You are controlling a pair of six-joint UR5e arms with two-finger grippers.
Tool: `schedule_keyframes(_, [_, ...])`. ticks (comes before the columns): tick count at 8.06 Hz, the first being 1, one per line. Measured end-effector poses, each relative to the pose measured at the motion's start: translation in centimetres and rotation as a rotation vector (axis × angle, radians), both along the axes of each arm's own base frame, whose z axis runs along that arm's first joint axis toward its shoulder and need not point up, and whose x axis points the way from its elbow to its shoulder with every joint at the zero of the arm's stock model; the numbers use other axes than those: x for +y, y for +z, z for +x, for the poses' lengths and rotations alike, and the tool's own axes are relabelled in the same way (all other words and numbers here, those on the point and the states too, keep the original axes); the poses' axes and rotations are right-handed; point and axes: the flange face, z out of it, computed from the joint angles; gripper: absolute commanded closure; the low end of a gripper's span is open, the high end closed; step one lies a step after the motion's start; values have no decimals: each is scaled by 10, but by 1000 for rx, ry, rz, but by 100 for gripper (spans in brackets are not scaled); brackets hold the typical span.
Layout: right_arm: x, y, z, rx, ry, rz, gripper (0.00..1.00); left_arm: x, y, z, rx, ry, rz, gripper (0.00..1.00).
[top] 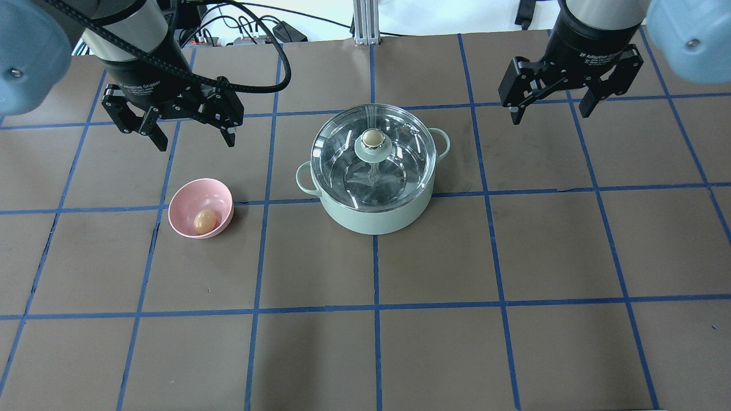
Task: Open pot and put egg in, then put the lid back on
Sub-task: 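Lower left gripper over the egg while right gripper moves to lid knob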
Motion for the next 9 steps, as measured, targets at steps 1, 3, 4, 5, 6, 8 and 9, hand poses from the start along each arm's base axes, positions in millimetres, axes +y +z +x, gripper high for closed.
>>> schedule_keyframes(1, [0, 0, 0, 1, -1, 1, 0, 0, 0, 0, 0, -9, 0, 0])
schedule_keyframes(3, [0, -1, 0, 2, -1, 2, 0, -8, -7, 8, -2, -106, -19, 0])
schedule_keyframes(4, [-2, -3, 1, 0, 0, 0, 0, -20, -18, 16, -3, -153, -43, 0])
schedule_keyframes(5, [-5, -3, 4, -5, -7, -10, 0, -36, -42, 35, -1, -164, -49, 0])
schedule_keyframes(6, [-10, -4, 15, -16, -42, -30, 0, -53, -72, 61, 4, -156, -49, 0])
schedule_keyframes(8, [-25, -26, 82, -25, -82, -69, 0, -75, -126, 92, 9, -159, -14, 0])
schedule_keyframes(9, [-36, -39, 117, -32, -108, -88, 0, -81, -154, 100, 13, -153, 24, 0])
